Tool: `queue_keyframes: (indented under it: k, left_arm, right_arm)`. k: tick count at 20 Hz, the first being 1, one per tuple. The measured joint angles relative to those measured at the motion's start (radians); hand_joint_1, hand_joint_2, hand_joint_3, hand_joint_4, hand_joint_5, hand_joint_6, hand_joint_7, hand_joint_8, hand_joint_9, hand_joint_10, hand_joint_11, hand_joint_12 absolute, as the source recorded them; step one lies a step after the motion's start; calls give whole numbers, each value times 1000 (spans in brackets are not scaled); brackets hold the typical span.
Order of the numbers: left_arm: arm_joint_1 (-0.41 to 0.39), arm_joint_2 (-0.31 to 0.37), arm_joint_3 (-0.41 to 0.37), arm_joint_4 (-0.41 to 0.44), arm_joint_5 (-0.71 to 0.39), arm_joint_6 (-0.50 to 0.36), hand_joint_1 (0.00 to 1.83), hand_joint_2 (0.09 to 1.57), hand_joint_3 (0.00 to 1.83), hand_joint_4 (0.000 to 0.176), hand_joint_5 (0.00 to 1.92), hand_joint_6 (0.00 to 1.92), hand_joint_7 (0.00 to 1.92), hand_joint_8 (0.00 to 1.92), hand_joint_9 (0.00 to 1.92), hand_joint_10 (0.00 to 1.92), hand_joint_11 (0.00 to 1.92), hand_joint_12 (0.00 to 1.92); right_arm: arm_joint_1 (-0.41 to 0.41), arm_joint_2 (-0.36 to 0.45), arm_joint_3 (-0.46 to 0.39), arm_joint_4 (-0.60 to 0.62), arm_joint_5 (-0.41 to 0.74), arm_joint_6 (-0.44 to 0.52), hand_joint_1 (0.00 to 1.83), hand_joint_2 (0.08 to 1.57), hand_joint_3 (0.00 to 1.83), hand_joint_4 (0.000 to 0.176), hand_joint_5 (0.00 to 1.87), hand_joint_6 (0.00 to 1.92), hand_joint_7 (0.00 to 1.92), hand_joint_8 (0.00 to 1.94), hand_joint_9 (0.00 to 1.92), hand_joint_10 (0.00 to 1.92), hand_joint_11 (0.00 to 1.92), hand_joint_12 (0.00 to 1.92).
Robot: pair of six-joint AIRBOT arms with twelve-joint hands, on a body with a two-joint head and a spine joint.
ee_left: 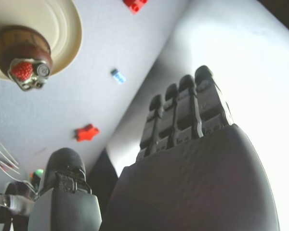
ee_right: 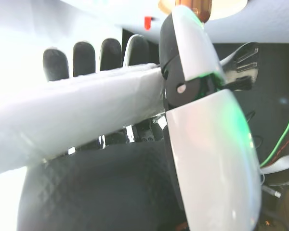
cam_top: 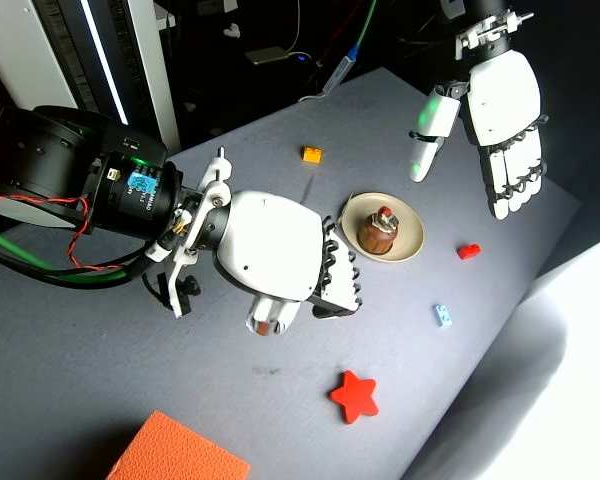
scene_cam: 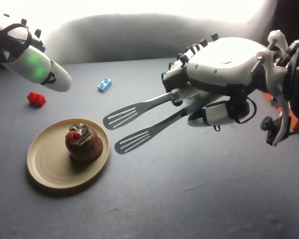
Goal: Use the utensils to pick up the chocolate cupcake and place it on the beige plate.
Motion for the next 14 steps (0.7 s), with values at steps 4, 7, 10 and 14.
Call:
queue_keyframes:
  k: [4, 7, 10, 14]
  left_arm:
    - [0, 2, 0, 0, 0, 0, 42, 1090, 2, 0, 0, 0, 0, 0, 0, 0, 0, 0]
    - [0, 2, 0, 0, -2, -2, 30, 1085, 0, 0, 0, 0, 0, 0, 0, 0, 3, 1]
    - [0, 2, 0, 0, 0, -3, 29, 1091, 2, 0, 0, 0, 0, 0, 0, 0, 5, 2]
    - [0, 2, 0, 0, 0, -3, 39, 1088, 0, 0, 2, 1, 0, 0, 0, 0, 12, 5]
  right_arm:
    - [-72, -2, 0, 3, 57, 0, 1031, 1287, 0, 0, 653, 1469, 418, 1316, 350, 1546, 300, 1786]
    - [-126, -23, 7, 4, 108, 0, 1066, 1260, 0, 0, 696, 1404, 479, 1281, 405, 1500, 340, 1749]
    - [-166, -43, 17, 3, 120, 10, 1013, 1302, 3, 0, 623, 1517, 345, 1492, 320, 1597, 296, 1758]
    - [-196, -50, 33, 5, 158, 34, 1000, 1283, 1, 0, 643, 1469, 361, 1481, 330, 1597, 324, 1767]
